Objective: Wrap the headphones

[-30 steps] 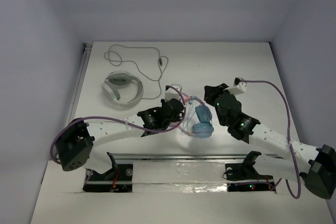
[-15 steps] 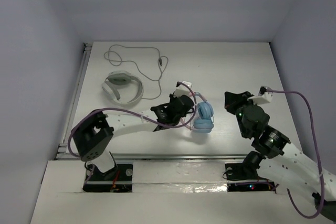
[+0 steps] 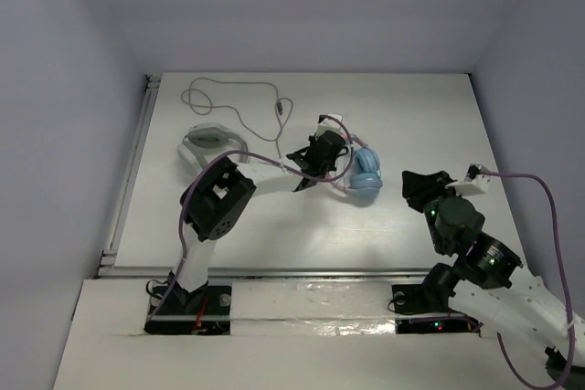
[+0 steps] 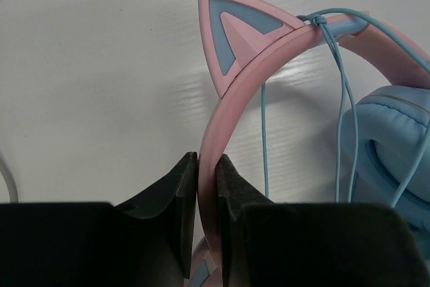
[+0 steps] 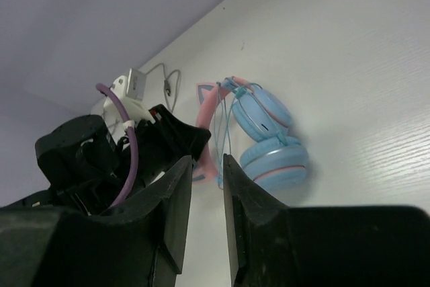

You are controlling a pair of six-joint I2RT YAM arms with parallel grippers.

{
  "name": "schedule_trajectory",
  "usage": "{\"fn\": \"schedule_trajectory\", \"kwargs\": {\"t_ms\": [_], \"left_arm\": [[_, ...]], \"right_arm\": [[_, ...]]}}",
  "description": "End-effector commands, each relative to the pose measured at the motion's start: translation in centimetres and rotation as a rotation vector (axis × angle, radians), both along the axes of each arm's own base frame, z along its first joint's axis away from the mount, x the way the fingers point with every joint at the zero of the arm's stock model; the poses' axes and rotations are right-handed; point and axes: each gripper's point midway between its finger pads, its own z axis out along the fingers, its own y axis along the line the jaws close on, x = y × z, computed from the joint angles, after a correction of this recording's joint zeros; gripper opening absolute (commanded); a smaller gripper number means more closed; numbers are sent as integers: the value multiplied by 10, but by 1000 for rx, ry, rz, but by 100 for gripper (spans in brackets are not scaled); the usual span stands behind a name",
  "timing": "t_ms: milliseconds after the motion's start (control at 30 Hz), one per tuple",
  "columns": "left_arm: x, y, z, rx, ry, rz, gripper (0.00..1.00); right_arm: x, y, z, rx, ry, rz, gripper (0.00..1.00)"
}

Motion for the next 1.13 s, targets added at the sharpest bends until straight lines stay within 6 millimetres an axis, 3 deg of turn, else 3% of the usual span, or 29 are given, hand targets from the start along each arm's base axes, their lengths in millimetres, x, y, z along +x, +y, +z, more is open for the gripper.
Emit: {"fn": "schedule_trajectory", "kwargs": {"t_ms": [0,100,200,267,300,367,400,433,467,500,567,600,667,700,733,767,800,833,1000,1100], "left_arm": [[20,-21,37,-123,-65,-13,0],[19,-9,34,-120,-64,15,11],[11,3,36,-122,-63,36,32],[8,10,48,-141,-83,46,42],[6,13,68,-173,-112,52,46],[1,24,76,-177,-127,69,56],[-2,29,97,-209,-155,77,60],[-6,37,101,-210,-160,91,65],[-10,42,108,-223,-168,96,66],[-15,48,135,-274,-204,100,67],[-27,59,147,-310,-214,99,70],[-35,66,176,-370,-253,90,73],[-49,73,189,-419,-264,60,76],[-60,79,215,-478,-297,37,77],[-71,77,219,-495,-291,-5,91],[-76,80,227,-513,-299,-20,92],[-86,87,242,-544,-311,-34,93],[-92,89,247,-556,-311,-50,94],[-120,114,280,-640,-371,-86,95],[-126,116,273,-633,-357,-101,95]], "right_arm": [[1,-3,-6,-13,17,-17,32],[1,-3,1,-7,-2,-13,33],[0,-3,17,4,-36,-5,35],[1,-2,25,-5,-47,0,35],[1,-2,30,-7,-52,2,37],[-1,-5,46,1,-78,0,37],[-2,-6,52,-4,-87,2,40],[-5,-10,66,12,-111,1,42],[-8,-12,73,9,-125,5,44],[-10,-15,81,16,-140,7,50],[-19,-22,105,41,-187,14,58],[-24,-27,113,46,-205,16,66],[-32,-37,132,65,-245,10,74],[-35,-42,137,73,-257,4,80],[-41,-49,144,92,-279,-6,81],[-44,-54,148,105,-296,-16,82],[-47,-59,153,118,-320,-23,91],[-55,-67,158,143,-349,-28,100],[-59,-73,157,136,-393,-35,100],[-48,-58,143,99,-353,-15,100]]}}
